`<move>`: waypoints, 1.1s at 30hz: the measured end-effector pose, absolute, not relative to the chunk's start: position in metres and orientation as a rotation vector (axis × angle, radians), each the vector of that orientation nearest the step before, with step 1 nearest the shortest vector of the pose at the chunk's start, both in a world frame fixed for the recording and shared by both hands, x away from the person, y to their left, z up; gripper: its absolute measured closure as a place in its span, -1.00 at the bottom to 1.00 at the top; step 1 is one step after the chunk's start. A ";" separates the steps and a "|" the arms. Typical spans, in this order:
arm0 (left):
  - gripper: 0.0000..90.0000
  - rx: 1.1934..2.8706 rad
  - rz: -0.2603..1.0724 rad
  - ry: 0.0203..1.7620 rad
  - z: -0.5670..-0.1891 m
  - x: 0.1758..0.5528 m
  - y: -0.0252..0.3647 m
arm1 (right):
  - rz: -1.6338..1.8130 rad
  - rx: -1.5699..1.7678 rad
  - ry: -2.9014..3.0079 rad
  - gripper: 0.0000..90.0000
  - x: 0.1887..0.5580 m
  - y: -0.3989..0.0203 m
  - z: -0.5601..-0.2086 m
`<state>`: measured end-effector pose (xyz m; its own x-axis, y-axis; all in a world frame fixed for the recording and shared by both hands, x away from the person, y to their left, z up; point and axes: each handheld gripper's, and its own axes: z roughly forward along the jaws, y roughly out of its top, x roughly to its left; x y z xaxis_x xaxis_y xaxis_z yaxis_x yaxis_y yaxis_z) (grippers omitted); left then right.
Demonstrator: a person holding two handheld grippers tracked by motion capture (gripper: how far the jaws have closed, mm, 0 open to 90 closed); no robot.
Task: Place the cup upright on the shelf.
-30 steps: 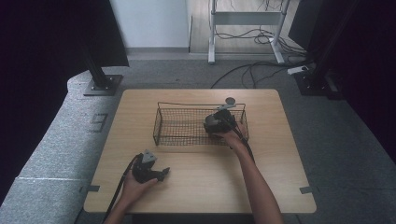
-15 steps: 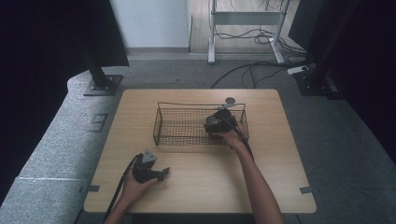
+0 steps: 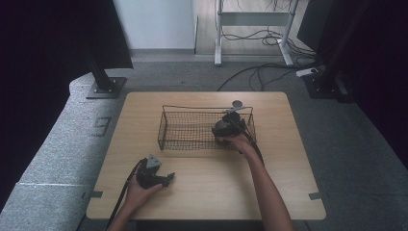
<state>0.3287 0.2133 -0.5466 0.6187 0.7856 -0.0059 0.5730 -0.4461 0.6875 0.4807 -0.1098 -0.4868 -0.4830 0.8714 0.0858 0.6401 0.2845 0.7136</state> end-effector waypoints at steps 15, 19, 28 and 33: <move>-0.63 2.181 0.416 1.062 -0.547 0.329 0.213 | 1.139 1.345 2.137 -0.75 0.471 -0.117 -0.474; -0.63 2.180 0.416 1.062 -0.547 0.329 0.213 | 1.209 1.325 2.092 -0.74 0.463 -0.122 -0.466; -0.63 2.180 0.415 1.062 -0.547 0.329 0.213 | 1.277 1.299 2.049 -0.66 0.448 -0.129 -0.462; -0.63 2.181 0.415 1.061 -0.547 0.329 0.213 | 1.296 1.273 2.035 -0.65 0.436 -0.133 -0.462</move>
<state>0.3288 0.2134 -0.5466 0.6188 0.7855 -0.0060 0.5731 -0.4463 0.6873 0.4363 -0.1330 -0.4616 -0.4988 0.8577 0.1247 0.4759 0.1508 0.8665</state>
